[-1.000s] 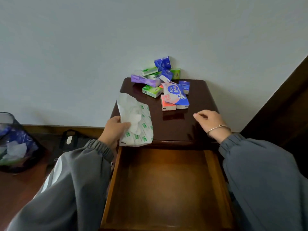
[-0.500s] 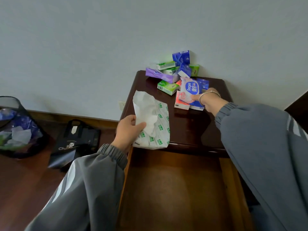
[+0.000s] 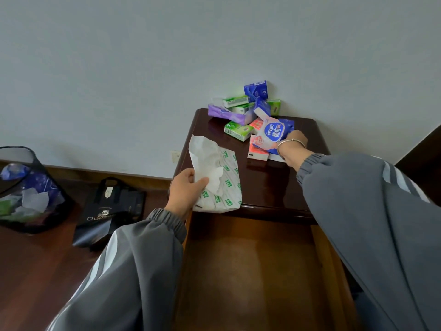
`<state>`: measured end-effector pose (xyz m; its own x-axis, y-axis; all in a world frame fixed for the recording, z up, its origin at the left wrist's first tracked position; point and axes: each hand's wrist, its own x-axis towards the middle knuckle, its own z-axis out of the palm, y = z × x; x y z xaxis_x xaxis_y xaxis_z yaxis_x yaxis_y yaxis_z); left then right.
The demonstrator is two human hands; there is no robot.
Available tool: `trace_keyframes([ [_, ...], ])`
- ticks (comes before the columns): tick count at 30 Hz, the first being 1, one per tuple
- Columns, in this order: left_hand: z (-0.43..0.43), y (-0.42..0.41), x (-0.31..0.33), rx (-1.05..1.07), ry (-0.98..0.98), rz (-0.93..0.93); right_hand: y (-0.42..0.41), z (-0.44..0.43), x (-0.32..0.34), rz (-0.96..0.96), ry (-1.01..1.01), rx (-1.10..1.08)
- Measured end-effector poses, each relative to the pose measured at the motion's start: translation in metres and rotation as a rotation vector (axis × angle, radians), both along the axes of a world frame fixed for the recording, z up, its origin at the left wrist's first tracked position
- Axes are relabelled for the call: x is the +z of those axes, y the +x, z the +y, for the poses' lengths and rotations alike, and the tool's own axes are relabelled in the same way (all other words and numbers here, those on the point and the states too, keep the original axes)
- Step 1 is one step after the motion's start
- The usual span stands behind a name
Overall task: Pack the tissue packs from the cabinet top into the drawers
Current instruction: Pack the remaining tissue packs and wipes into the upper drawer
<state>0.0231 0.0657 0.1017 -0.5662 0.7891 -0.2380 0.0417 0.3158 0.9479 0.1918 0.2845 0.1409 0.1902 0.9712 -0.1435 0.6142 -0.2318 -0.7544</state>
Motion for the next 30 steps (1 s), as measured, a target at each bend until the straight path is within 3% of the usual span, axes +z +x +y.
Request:
trace_keyframes([
  [7, -0.002, 0.001, -0.002, 0.011, 0.015, 0.020, 0.019, -0.027, 0.030, 0.184, 0.178, 0.054],
  [11, -0.014, 0.008, 0.005, 0.033, 0.053, -0.131, 0.065, -0.089, 0.053, 0.397, 0.244, 0.143],
  [16, -0.064, 0.019, 0.016, -0.068, 0.036, -0.276, 0.143, -0.174, 0.038, 0.724, -0.048, 0.241],
  [20, -0.118, 0.034, 0.006, -0.228, -0.224, -0.265, 0.174, -0.221, 0.002, 0.707, -0.331, 0.264],
  [25, -0.147, 0.059, -0.023, -0.248, -0.445, 0.079, 0.181, -0.241, -0.033, 0.659, -0.400, 0.242],
  [30, -0.140, 0.081, -0.032, -0.233, -0.314, 0.599, 0.177, -0.243, -0.045, 0.622, -0.356, 0.196],
])
